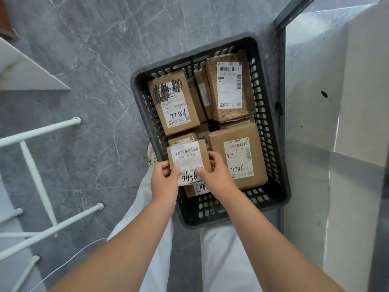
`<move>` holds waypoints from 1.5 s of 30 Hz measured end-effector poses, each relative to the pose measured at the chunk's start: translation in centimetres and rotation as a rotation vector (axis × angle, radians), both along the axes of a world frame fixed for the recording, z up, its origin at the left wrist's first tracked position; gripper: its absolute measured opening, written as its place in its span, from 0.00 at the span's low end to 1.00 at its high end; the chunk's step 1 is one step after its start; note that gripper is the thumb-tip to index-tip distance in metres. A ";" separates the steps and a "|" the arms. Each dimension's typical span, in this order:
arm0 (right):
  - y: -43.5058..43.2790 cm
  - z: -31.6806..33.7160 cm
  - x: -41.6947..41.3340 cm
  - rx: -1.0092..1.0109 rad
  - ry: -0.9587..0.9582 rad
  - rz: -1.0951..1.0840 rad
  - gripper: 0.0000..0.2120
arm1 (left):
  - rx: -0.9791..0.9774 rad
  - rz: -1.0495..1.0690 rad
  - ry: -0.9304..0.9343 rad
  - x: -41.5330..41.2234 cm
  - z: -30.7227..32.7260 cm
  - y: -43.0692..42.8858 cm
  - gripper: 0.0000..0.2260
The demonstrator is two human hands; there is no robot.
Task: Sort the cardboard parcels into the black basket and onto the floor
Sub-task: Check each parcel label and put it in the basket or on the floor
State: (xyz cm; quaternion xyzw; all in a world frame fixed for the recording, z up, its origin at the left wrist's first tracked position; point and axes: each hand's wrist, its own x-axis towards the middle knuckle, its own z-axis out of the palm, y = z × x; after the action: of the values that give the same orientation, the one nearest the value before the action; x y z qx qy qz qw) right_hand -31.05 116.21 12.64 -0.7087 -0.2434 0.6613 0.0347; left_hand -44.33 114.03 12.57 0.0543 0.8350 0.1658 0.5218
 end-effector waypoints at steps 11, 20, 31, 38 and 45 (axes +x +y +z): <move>-3.7 -1.1 3.8 -0.112 -0.170 0.117 0.28 | -0.114 -0.352 -0.021 3.0 -1.2 -2.3 0.05; -11.0 -3.4 3.4 -0.408 -0.092 -0.253 0.20 | -0.032 -0.662 -0.191 2.2 -2.0 -5.3 0.21; -12.5 -3.7 2.9 -0.497 0.055 -0.723 0.15 | 0.006 -0.883 -0.322 3.0 -5.1 -3.4 0.22; -9.8 -4.0 2.3 -0.435 0.061 -0.733 0.15 | 0.122 -0.771 -0.149 2.1 -4.4 -1.1 0.14; -10.6 -4.8 2.1 -0.443 -0.008 -0.728 0.15 | 0.134 -0.753 -0.072 2.3 -4.2 -2.5 0.14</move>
State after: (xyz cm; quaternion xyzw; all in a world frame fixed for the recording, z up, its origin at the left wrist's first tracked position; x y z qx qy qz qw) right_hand -28.99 105.62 7.82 -0.7414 0.1709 0.6393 0.1118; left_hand -41.99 111.52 8.42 0.3852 0.7250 0.0188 0.5706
